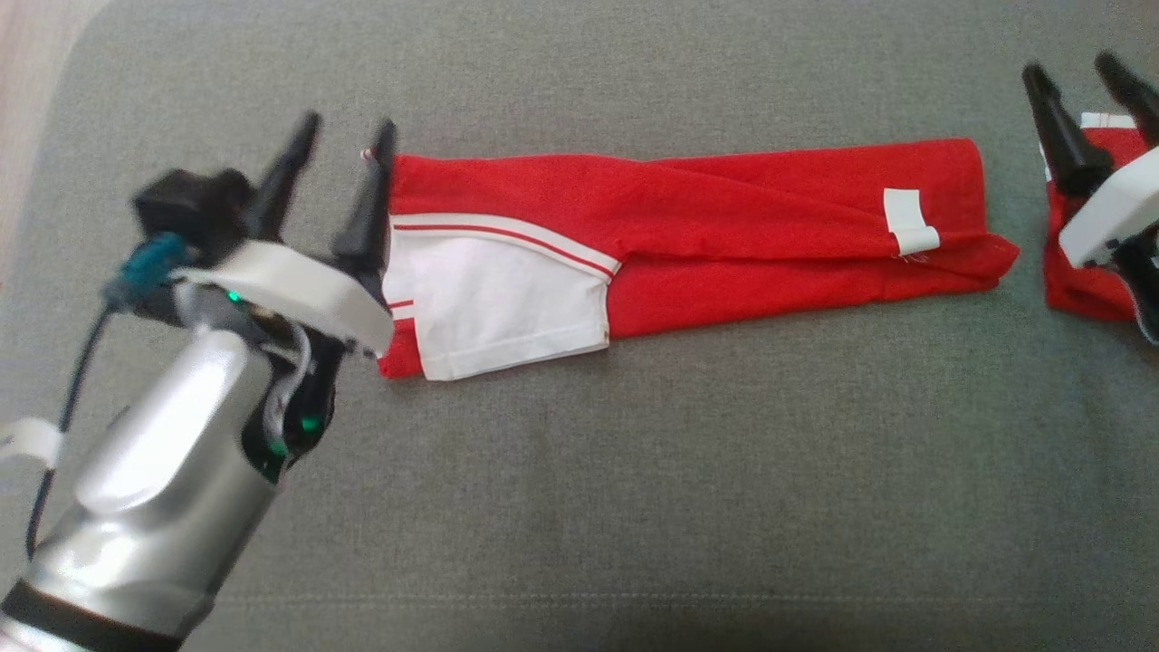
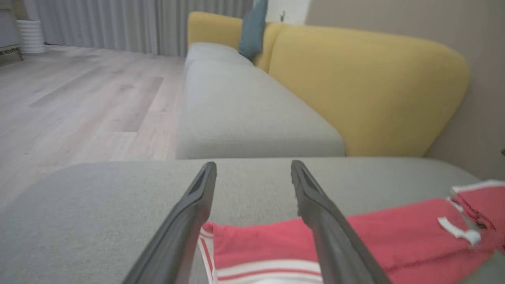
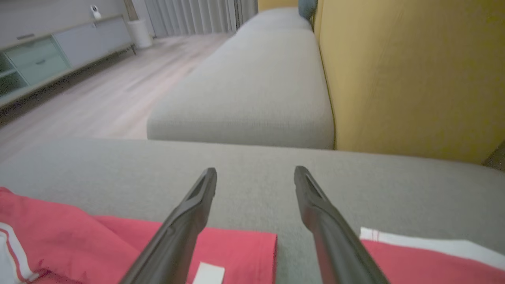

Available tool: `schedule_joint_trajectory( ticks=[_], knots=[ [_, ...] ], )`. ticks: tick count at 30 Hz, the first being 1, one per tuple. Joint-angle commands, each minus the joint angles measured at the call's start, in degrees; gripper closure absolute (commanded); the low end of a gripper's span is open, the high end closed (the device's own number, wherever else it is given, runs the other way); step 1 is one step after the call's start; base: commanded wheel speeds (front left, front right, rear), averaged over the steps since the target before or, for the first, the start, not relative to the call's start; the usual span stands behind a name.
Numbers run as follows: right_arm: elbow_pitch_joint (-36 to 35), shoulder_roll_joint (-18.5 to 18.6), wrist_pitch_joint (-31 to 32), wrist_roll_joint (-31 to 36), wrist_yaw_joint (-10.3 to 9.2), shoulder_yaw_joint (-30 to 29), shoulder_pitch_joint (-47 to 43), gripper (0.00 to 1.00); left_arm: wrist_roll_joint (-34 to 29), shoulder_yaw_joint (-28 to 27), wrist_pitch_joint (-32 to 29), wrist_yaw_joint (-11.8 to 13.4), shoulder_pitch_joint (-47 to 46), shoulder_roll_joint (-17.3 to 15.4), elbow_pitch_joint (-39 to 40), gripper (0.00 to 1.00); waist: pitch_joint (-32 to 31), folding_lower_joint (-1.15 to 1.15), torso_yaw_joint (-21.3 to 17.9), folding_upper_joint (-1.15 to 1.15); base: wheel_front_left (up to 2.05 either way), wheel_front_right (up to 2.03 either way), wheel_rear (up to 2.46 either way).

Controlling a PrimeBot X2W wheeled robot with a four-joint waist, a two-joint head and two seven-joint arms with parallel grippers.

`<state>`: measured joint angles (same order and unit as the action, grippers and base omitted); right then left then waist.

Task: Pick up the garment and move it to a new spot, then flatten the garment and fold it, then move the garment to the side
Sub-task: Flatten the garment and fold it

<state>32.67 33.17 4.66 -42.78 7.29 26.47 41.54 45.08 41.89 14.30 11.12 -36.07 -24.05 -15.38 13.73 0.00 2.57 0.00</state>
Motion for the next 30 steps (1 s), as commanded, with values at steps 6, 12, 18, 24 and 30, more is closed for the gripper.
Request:
schedule_joint_trajectory(
  ticks=[6, 12, 18, 24, 30],
  knots=[
    [-1.8, -5.2, -9.8, 6.5, 0.20, -5.7, -4.0, 0.00, -5.4, -20.7, 0.7, 1.8, 7.1, 6.7, 9.2, 0.00, -0.4, 0.00, -0.1, 0.00, 0.00, 0.00, 0.00],
    [1.2, -11.2, -11.5, 12.5, 0.20, -11.5, -8.7, 0.00, -12.6, -31.0, 0.7, -3.0, 15.6, 14.2, 10.8, 0.00, -0.2, 0.00, 0.1, 0.00, 0.00, 0.00, 0.00],
    [5.0, -15.6, -9.2, 17.5, 0.20, -18.0, -9.0, 0.00, -17.2, -34.5, 0.7, -8.0, 16.7, 17.3, 9.0, 0.00, 0.4, 0.00, 1.0, 0.00, 0.00, 0.00, 0.00],
    [9.0, -19.3, -6.8, 22.3, 0.20, -24.2, -9.1, 0.00, -19.5, -36.1, 0.7, -11.2, 16.7, 19.4, 7.4, 0.00, 1.5, 0.00, 2.0, 0.00, 0.00, 0.00, 0.00],
    [11.5, -21.3, -5.1, 27.4, 0.20, -29.5, -8.0, 0.00, -20.7, -37.5, 0.7, -12.9, 16.1, 20.6, 6.7, 0.00, 3.5, 0.00, 2.6, 0.00, 0.00, 0.00, 0.00]
  ],
)
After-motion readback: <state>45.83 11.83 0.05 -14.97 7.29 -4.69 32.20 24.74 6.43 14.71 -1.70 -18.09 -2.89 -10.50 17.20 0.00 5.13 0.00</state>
